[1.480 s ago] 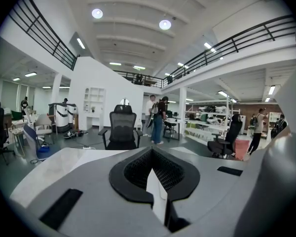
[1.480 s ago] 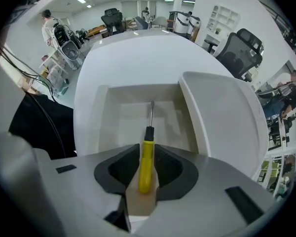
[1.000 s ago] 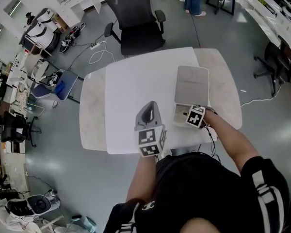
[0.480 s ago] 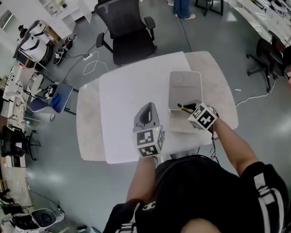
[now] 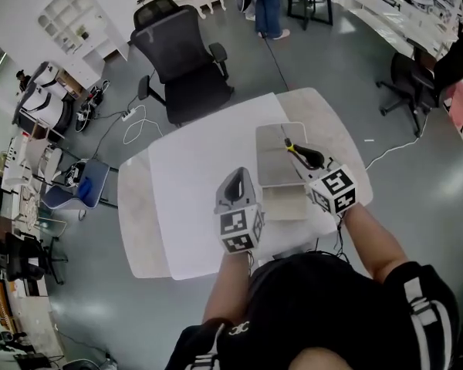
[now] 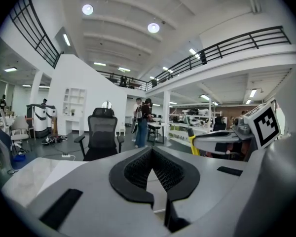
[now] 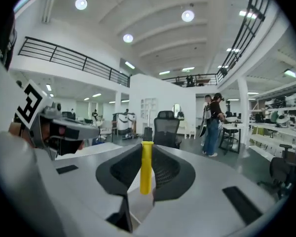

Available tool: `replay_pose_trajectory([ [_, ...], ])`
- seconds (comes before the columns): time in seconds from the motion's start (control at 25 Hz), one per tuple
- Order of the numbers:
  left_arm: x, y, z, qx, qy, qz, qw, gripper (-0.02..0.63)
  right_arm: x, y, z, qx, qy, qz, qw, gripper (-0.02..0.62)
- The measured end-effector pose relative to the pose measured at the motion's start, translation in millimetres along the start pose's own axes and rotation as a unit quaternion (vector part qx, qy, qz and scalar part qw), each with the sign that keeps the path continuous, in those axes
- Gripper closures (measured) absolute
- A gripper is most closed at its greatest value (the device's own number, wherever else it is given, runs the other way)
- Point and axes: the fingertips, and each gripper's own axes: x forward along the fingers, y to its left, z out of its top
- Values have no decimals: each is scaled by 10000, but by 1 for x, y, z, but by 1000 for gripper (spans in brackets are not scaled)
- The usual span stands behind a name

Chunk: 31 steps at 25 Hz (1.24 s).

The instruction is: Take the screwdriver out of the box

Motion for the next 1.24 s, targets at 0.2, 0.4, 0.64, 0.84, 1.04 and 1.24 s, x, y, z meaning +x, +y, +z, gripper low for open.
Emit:
replay_pose_trajectory([
  [0.2, 13, -22, 5, 99, -89, -236, 9996, 598, -30, -28, 30, 63, -806, -703, 9942, 531],
  [0.4, 21, -39, 11, 158, -156, -422, 9989, 598, -46, -40, 30, 97, -920, -986, 9908, 531],
  [0.64, 25, -48, 14, 198, -204, -538, 9981, 598, -54, -43, 28, 112, -950, -1087, 9895, 531],
  [0.84, 25, -53, 13, 200, -195, -571, 9980, 598, -57, -43, 27, 123, -949, -1055, 9898, 531],
  [1.04, 22, -53, 13, 195, -183, -559, 9981, 598, -58, -40, 26, 117, -929, -1013, 9904, 531],
  [1.24, 18, -55, 10, 193, -160, -568, 9981, 598, -60, -36, 22, 121, -882, -981, 9912, 531],
])
